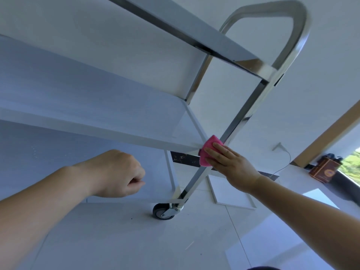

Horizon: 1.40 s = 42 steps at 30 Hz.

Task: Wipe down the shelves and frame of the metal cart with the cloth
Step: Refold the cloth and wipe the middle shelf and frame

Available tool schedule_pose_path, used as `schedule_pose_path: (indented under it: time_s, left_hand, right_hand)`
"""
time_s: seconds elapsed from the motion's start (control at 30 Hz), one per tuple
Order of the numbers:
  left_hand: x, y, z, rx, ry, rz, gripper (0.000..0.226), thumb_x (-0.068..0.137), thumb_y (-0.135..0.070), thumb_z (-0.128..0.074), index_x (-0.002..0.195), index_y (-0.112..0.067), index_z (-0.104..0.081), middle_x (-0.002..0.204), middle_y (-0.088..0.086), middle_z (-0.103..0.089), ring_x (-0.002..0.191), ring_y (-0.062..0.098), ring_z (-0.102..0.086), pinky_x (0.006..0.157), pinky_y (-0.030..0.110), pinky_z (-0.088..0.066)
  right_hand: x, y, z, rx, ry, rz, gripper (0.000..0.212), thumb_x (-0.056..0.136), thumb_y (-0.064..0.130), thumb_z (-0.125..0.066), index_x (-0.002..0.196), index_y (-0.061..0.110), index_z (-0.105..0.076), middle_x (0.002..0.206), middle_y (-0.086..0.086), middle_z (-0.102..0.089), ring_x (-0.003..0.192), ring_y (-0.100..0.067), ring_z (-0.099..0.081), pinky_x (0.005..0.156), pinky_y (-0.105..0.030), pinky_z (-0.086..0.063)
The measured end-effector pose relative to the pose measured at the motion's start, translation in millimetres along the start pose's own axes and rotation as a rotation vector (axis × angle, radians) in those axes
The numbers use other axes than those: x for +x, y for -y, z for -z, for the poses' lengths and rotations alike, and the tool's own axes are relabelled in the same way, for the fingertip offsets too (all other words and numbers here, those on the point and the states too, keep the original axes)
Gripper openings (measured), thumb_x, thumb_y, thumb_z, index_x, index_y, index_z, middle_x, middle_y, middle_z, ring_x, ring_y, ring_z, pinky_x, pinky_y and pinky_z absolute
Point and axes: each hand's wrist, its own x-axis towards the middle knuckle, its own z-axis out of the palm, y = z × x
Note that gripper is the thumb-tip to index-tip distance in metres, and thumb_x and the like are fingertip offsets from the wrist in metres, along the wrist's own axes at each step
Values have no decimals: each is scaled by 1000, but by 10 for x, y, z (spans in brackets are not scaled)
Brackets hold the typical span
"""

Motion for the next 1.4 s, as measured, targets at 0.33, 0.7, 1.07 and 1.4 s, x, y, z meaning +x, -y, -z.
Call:
schedule_pose_path:
  time_s: [0.33,0.7,1.07,1.4]
  left_hand:
    - [214,-47,24,-10,-55,-35,39,86,-51,-32,64,-20,-36,62,-5,-42,63,16,-43,57,25,-29]
    - [307,-59,16,-28,-114,-66,41,83,-54,-24,67,-19,-39,66,-5,-49,64,17,-47,56,23,-33]
    - [293,-70,-11,-33,-103,-70,40,82,-54,-24,63,-20,-35,62,-5,-45,62,18,-46,57,25,-37]
    - [271,-70,26,-28,-78,-59,39,86,-49,-33,58,-22,-30,58,-7,-39,60,15,-40,53,21,-26]
  right_hand:
    - [-10,-858,655,9,-342,-335,50,83,-10,-46,128,7,-55,145,-15,-36,134,-41,-35,105,-53,-38]
    - [108,-1002,668,-40,-559,-546,51,77,-15,-46,123,3,-58,141,-24,-38,131,-47,-36,101,-52,-41]
    - [232,-846,555,105,-438,-664,56,84,-11,-41,139,-2,-37,149,-20,-26,138,-45,-21,106,-53,-33]
    - [235,-322,217,287,-431,-747,71,78,-22,-48,143,0,-28,152,-15,-14,138,-45,-20,108,-52,-25]
